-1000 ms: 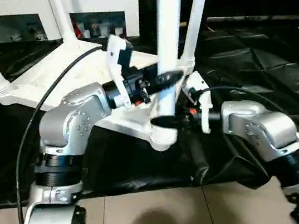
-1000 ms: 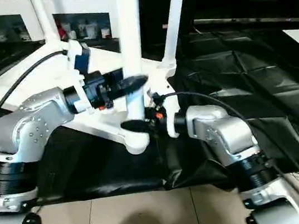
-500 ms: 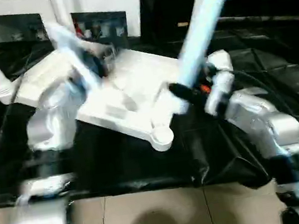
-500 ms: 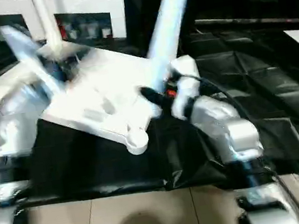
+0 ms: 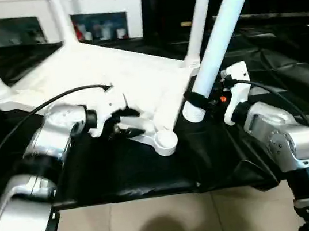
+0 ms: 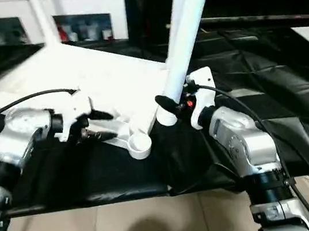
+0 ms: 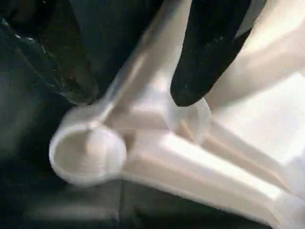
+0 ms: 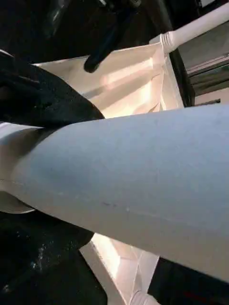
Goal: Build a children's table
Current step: Insert table leg to table base
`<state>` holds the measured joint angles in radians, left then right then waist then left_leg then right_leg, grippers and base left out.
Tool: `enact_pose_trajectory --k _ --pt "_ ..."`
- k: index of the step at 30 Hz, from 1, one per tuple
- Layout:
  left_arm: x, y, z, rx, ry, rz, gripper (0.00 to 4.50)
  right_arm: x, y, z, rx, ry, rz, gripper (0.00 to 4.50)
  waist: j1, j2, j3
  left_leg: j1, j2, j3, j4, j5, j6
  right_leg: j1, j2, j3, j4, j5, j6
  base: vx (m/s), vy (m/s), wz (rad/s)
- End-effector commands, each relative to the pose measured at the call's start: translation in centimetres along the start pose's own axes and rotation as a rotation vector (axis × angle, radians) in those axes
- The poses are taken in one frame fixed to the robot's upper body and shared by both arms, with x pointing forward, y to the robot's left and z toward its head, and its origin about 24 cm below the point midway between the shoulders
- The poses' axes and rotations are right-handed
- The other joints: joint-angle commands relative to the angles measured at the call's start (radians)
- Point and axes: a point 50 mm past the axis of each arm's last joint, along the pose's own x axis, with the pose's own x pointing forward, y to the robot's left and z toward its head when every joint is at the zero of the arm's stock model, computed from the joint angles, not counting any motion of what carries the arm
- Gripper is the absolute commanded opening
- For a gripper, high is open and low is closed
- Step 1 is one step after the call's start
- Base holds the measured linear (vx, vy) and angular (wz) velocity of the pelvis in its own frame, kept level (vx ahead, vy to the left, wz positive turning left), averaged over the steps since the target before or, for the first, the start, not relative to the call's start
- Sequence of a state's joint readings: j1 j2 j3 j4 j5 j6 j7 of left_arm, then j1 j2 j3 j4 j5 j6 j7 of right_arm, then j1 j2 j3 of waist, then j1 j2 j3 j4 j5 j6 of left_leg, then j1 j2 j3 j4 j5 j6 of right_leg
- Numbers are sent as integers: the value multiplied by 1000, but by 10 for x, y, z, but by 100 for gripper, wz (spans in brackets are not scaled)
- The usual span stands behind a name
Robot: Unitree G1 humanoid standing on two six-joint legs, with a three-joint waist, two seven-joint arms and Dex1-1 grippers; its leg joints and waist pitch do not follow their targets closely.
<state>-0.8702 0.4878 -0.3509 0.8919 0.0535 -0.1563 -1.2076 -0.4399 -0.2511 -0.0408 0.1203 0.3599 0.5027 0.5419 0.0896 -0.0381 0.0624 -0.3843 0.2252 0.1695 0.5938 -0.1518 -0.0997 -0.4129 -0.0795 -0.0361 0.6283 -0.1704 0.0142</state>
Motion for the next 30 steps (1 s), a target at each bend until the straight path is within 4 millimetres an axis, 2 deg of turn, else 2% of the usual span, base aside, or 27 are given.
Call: enact_pose_trajectory --k 1,3,6,9,13,16,18,19,22,24,27,30 --pt "7 1 0 59 60 -2 300 -6 -4 8 -25 -26 -27 188 -1 23 -80 25 -9 9 -70 -276 -63 52 -39 27 -72 -193 -192 0 0 0" --pt "10 1 -1 72 77 -2 300 -6 -3 7 -25 -25 -27 188 0 21 -81 24 -10 9 -69 -272 -59 53 -38 26 -73 -183 -196 0 0 0" --pt "21 2 -3 104 124 32 300 -6 -1 5 -26 -20 -24 188 0 24 -82 25 -9 8 -68 -272 -56 53 -38 25 -72 -166 -206 0 0 0" --pt "25 2 -5 115 146 49 300 -5 1 4 -26 -18 -19 188 1 21 -83 23 -10 8 -68 -265 -51 56 -38 25 -71 -153 -205 0 0 0" --pt "30 0 -10 98 177 61 300 -4 4 2 -24 -12 -12 188 0 22 -83 24 -10 8 -66 -261 -45 56 -38 25 -71 -143 -217 0 0 0" --pt "31 -1 -15 83 208 48 263 -3 4 1 -26 -7 -9 188 0 25 -81 25 -9 8 -67 -274 -43 54 -38 26 -74 -155 -221 0 0 0" --pt "32 -2 -17 74 222 39 263 -3 5 1 -31 -4 -7 188 0 24 -81 26 -9 7 -68 -284 -44 53 -39 25 -75 -165 -223 0 0 0" --pt "32 -3 -17 66 223 28 258 -3 5 1 -32 -3 -8 188 1 28 -81 27 -9 6 -68 -285 -45 54 -39 25 -74 -164 -223 0 0 0" --pt "32 -4 -17 34 210 -5 220 -4 4 0 -33 -2 -9 188 1 26 -82 25 -10 7 -67 -275 -42 56 -39 26 -74 -149 -228 0 0 0" --pt "32 -5 -16 4 194 -37 222 -4 4 -1 -35 0 -12 188 1 25 -82 24 -10 7 -67 -264 -38 57 -40 26 -73 -141 -234 0 0 0" --pt "32 -7 -17 -20 208 -89 186 -5 3 -2 -37 4 -13 188 1 28 -83 23 -10 9 -66 -244 -30 58 -40 26 -69 -100 -250 0 0 0" --pt "30 -11 -20 -49 240 -173 179 -4 3 -3 -43 11 -15 188 0 27 -83 23 -10 9 -66 -240 -27 60 -40 26 -69 -95 -252 0 0 0"
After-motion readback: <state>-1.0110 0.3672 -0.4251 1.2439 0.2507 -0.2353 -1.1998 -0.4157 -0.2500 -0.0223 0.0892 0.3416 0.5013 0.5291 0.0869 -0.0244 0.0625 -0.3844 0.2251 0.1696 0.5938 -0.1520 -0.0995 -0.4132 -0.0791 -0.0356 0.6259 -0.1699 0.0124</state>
